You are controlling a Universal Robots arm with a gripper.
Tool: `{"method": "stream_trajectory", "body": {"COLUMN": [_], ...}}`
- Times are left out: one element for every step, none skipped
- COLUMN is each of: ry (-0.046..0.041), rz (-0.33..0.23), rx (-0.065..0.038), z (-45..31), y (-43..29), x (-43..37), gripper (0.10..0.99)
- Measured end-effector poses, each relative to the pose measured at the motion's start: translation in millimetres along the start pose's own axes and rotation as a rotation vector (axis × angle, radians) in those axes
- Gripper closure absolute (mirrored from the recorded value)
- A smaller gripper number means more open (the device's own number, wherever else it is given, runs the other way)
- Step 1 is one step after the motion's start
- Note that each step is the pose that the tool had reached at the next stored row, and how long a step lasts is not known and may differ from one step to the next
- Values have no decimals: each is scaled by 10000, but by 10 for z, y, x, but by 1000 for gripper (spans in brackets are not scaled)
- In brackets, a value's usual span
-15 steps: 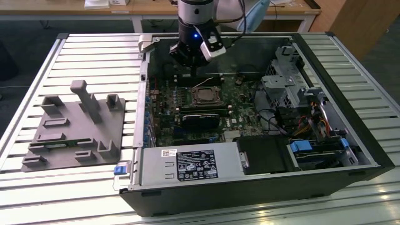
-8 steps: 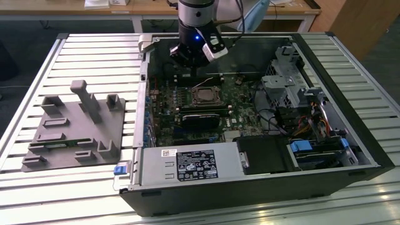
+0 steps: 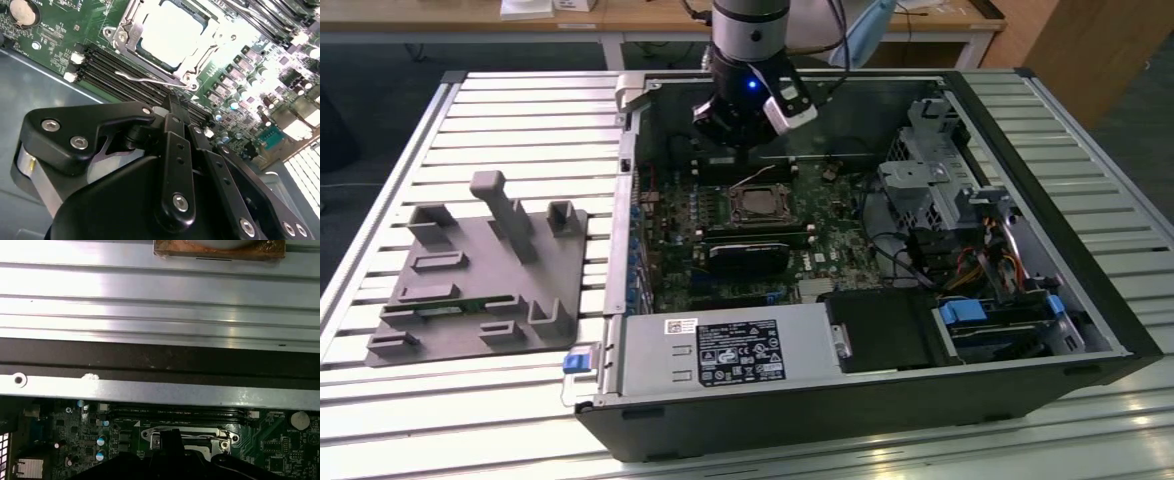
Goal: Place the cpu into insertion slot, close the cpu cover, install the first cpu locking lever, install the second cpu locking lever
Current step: 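Install the first cpu locking lever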
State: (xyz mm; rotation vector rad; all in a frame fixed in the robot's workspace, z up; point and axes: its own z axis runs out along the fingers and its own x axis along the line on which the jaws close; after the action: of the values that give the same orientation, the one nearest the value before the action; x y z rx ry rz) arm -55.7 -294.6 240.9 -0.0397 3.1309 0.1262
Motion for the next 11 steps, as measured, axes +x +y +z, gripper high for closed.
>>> {"method": "stream_trajectory", "body": {"ry": [0, 1, 4, 6, 8, 13, 15, 16, 16, 16, 16], "rz": [-8, -21, -42, -72, -116, -163, -192, -199, -198, -198, -199], "rx": [1, 3, 7, 7, 6, 6, 6, 6, 6, 6, 6], "z": [10, 22, 36, 48, 58, 66, 72, 76, 79, 82, 85], "y": [0, -1, -2, -3, -3, -4, -5, -5, -5, -5, -4], "x": [-6, -11, -17, -22, -30, -39, -48, -64, -80, -96, -114], "gripper": [980, 980, 980, 980, 980, 980, 980, 980, 980, 980, 980]}}
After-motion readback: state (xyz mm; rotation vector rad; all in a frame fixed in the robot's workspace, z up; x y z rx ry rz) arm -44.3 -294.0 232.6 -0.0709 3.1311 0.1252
